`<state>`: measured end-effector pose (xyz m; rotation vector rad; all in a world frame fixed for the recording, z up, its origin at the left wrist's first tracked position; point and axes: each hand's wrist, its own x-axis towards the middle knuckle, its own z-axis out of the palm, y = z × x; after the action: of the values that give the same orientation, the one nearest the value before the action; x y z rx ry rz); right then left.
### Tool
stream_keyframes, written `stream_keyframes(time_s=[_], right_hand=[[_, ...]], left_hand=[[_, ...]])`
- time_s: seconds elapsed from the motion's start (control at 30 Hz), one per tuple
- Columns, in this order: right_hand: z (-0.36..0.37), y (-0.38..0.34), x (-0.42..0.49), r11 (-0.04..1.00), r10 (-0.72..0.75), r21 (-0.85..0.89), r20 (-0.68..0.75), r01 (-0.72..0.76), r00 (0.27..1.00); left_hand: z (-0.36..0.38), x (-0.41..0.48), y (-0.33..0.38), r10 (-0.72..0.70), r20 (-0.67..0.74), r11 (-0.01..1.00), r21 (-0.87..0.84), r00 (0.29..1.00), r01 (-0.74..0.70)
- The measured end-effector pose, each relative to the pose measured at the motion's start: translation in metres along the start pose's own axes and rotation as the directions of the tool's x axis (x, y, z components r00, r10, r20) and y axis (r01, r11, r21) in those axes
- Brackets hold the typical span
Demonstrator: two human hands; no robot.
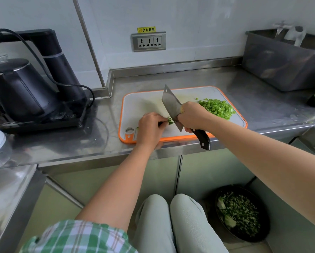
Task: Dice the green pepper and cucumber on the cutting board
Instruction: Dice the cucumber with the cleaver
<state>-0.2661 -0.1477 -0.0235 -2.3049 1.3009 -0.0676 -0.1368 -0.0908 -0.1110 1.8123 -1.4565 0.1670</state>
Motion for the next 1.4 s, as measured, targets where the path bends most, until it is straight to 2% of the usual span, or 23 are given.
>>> stream_keyframes(time_s=[0.2, 0.33, 0.5, 0.73, 1.0, 1.17, 1.3, 1.4], right_hand=[[0.005, -0.001, 0.001, 1.000, 0.008, -0.015, 0.017, -0.008, 1.000], [0.013, -0.001, 0.006, 1.000, -0.027, -0.012, -0.049, 0.026, 0.998], [0.011, 0.004, 0.003, 0.998, 0.010, 0.060, -0.089, -0.004, 0.996], [-0.002, -0.003, -0.003, 1.000, -0.001, -0.011, 0.032, 0.001, 1.000], [0.017, -0.003, 0.007, 1.000, -0.016, -0.013, -0.059, 0.015, 0.998], [0.005, 0.004, 0.000, 0.996, 0.005, 0.094, -0.041, -0.001, 0.999], [-0.001, -0.003, -0.003, 0.999, -0.004, 0.035, 0.036, 0.002, 0.999], [0.002, -0.006, -0.002, 1.000, -0.003, -0.024, 0.043, 0.004, 0.999]], left_hand=[[0.000, 0.001, -0.001, -0.024, 0.035, 1.000, 0.014, 0.999, 0.024], [-0.001, 0.000, -0.001, -0.011, 0.035, 1.000, 0.022, 0.999, 0.010], [-0.002, -0.002, 0.000, -0.015, 0.026, 1.000, 0.006, 1.000, 0.015], [-0.003, -0.002, 0.003, -0.032, 0.024, 0.999, -0.009, 0.999, 0.032], [-0.002, -0.002, 0.000, -0.043, 0.057, 0.998, 0.051, 0.997, 0.041], [-0.003, -0.004, 0.002, -0.074, -0.005, 0.997, -0.034, 0.997, 0.074], [-0.004, -0.004, 0.003, -0.078, -0.010, 0.997, -0.017, 0.997, 0.078], [-0.004, -0.003, 0.002, -0.079, -0.006, 0.997, -0.004, 0.997, 0.079]])
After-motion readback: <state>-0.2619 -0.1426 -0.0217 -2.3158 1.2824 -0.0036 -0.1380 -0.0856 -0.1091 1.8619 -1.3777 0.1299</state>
